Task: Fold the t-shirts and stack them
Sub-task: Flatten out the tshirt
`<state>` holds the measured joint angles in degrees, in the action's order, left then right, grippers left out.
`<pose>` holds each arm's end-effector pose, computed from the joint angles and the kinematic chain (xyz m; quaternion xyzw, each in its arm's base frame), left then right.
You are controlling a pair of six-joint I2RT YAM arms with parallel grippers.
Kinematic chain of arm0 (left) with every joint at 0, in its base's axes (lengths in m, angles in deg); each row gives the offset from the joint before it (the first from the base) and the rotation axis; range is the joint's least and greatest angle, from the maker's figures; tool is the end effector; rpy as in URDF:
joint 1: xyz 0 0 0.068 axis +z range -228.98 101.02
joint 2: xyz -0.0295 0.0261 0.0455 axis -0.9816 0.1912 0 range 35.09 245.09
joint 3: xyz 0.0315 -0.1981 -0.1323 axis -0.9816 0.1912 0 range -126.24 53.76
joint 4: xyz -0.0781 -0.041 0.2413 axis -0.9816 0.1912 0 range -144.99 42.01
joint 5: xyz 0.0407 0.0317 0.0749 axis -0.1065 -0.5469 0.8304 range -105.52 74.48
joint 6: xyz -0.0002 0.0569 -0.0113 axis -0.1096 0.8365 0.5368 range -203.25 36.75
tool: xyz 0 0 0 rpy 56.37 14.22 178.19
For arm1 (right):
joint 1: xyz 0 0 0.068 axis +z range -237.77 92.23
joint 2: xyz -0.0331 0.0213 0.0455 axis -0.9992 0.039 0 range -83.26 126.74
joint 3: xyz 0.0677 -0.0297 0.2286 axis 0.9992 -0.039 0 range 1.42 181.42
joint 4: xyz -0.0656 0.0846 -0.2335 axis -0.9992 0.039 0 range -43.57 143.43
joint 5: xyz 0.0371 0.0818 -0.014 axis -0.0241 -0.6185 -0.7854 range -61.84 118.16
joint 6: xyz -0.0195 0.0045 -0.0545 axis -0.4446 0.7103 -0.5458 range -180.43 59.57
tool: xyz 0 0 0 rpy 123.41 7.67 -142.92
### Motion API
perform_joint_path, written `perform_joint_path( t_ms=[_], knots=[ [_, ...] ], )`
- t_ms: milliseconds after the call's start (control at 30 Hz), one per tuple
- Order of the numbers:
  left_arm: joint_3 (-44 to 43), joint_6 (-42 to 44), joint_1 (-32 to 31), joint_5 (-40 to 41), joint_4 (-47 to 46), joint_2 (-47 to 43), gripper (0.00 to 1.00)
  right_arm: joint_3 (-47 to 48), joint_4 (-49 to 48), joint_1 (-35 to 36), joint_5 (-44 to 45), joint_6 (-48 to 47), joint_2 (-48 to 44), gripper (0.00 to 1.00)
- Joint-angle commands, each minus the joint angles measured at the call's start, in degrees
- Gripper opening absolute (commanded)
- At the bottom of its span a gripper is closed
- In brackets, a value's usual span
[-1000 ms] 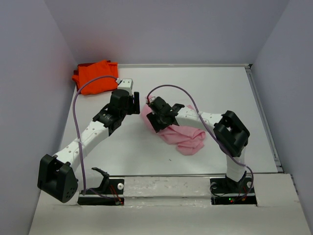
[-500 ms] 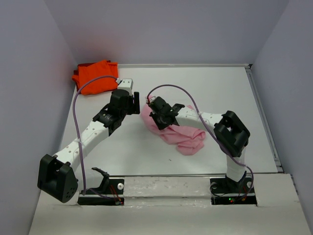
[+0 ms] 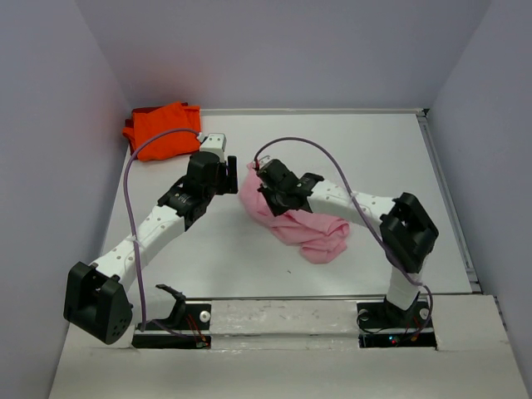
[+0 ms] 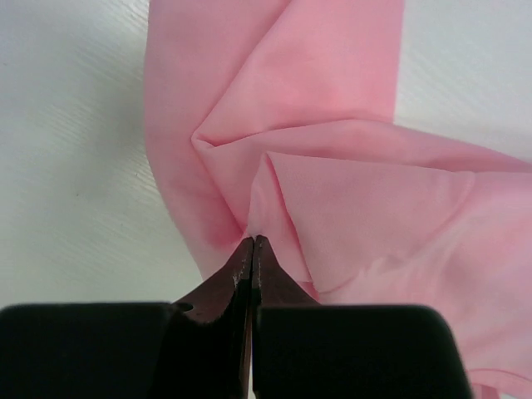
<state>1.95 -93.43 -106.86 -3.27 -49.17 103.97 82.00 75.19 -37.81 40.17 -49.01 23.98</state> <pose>0.2604 -0.1277 0.2706 0.0692 0.8278 -0.0951 0.5485 0.2606 0.2967 0.1848 -0.2840 0.9066 0.0650 0.3052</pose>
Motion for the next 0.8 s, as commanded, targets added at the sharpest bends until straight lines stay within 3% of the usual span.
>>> perform_joint_path(
  t_ms=[0, 167, 300, 667, 767],
  knots=[
    [-1.4, -0.3, 0.2, 0.1, -1.3, -0.4, 0.78, 3.0, 2.2, 0.4, 4.7, -1.2, -10.8, 0.0],
    [-1.1, -0.5, 0.3, 0.2, -1.4, -0.9, 0.78, 9.1, 6.8, 0.4, 9.3, -3.2, -19.3, 0.0],
    [-0.7, -1.0, 0.3, -0.2, -2.3, -1.6, 0.78, 19.1, 10.9, 0.4, 14.3, -5.4, -23.9, 0.0],
    [-2.2, -5.6, 0.2, -5.9, -4.1, -4.9, 0.77, 46.1, 15.5, 0.4, 26.7, -14.2, -25.9, 0.0],
    [-2.8, -6.1, 0.2, -6.4, -3.9, -6.2, 0.77, 49.8, 15.5, 0.4, 31.1, -16.4, -28.6, 0.0]
  ],
)
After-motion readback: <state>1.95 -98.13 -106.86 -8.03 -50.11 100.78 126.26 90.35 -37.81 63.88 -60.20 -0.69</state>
